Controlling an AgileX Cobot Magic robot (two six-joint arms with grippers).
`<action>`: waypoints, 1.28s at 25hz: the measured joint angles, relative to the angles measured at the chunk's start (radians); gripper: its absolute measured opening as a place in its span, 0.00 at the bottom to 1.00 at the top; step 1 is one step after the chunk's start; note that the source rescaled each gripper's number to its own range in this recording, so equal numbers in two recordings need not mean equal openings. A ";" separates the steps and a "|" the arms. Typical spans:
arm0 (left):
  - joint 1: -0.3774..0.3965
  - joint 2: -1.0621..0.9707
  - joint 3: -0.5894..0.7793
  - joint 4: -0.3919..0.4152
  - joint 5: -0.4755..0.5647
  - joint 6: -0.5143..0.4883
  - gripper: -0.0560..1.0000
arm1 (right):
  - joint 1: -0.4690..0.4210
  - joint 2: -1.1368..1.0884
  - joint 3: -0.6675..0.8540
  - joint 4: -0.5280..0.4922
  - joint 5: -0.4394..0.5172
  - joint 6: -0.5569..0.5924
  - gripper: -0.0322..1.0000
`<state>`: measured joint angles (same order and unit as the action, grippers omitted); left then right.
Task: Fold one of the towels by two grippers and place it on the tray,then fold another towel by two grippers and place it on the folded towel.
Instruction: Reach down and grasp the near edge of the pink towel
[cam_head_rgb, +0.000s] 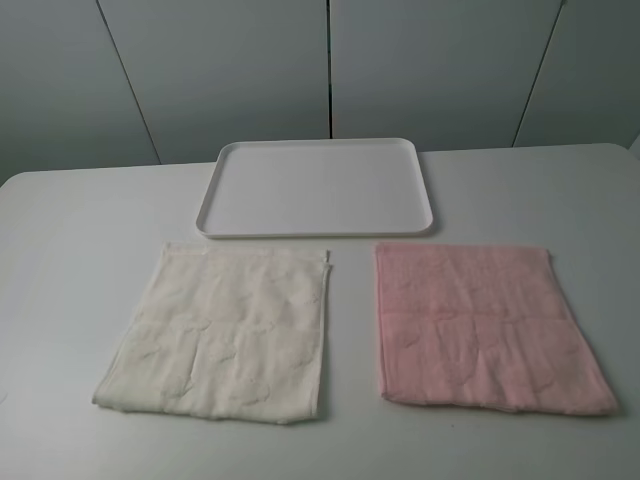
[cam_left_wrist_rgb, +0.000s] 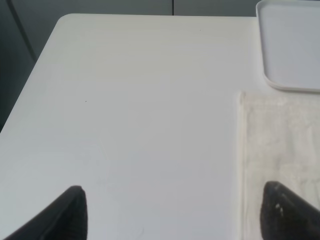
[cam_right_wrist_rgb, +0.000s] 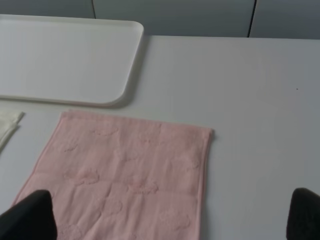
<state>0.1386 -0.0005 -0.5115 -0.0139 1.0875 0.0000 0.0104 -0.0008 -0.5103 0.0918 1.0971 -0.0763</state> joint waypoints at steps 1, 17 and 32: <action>0.000 0.000 0.000 0.000 0.000 0.000 0.92 | 0.000 0.000 0.000 0.000 0.000 0.000 1.00; 0.000 0.000 0.000 0.000 0.000 0.000 0.92 | 0.000 0.000 0.000 0.000 0.000 0.000 1.00; 0.000 0.000 0.000 0.000 0.000 0.000 0.92 | 0.000 0.000 0.000 0.000 0.000 0.000 1.00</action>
<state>0.1386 -0.0005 -0.5115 -0.0139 1.0875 0.0000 0.0104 -0.0008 -0.5103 0.0918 1.0971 -0.0763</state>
